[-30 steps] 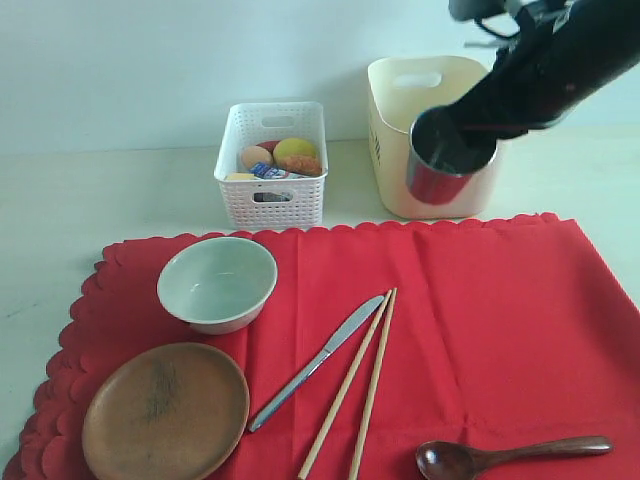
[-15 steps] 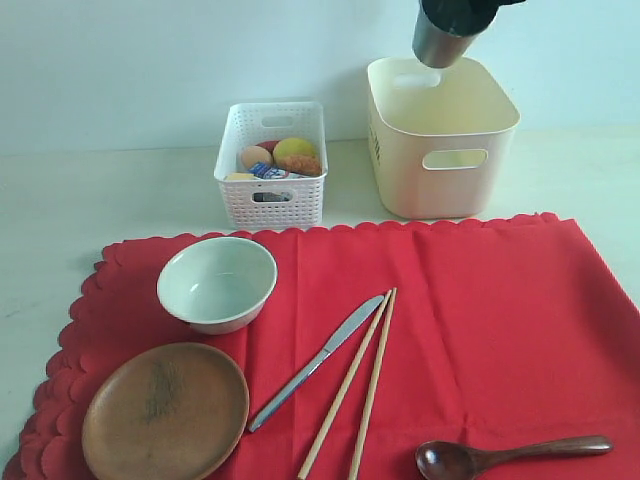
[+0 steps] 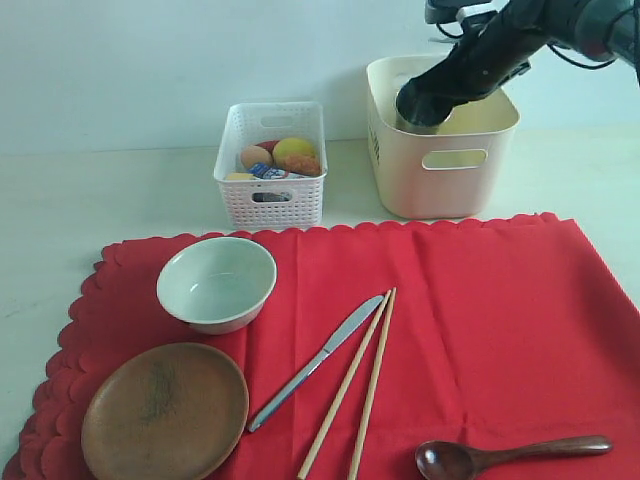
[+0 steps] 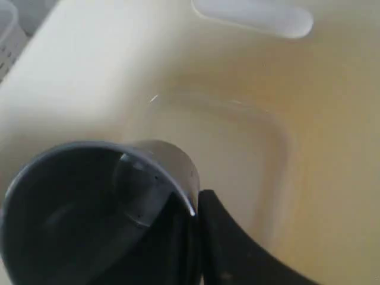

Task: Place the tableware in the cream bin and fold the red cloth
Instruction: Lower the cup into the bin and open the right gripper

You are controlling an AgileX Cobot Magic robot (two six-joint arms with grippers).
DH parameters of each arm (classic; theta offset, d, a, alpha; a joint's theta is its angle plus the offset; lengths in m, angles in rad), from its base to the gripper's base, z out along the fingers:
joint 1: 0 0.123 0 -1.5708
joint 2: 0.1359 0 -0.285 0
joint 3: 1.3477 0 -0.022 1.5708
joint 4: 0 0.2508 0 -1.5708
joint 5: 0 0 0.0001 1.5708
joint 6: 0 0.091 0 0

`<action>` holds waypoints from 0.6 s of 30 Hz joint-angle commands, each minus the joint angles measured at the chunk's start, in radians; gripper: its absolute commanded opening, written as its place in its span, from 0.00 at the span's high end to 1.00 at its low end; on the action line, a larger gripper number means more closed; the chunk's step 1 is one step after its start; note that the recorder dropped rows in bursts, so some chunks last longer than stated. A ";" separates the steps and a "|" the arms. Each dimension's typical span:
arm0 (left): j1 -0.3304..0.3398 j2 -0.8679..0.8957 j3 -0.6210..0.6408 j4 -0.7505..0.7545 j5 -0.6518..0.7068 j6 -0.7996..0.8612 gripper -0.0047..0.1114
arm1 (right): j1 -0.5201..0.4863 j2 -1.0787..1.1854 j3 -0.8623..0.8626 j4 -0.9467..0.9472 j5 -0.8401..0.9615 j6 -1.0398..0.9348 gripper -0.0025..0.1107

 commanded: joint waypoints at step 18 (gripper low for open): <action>-0.005 -0.004 0.003 0.001 -0.011 -0.002 0.29 | -0.003 -0.225 -0.079 -0.022 0.363 0.082 0.31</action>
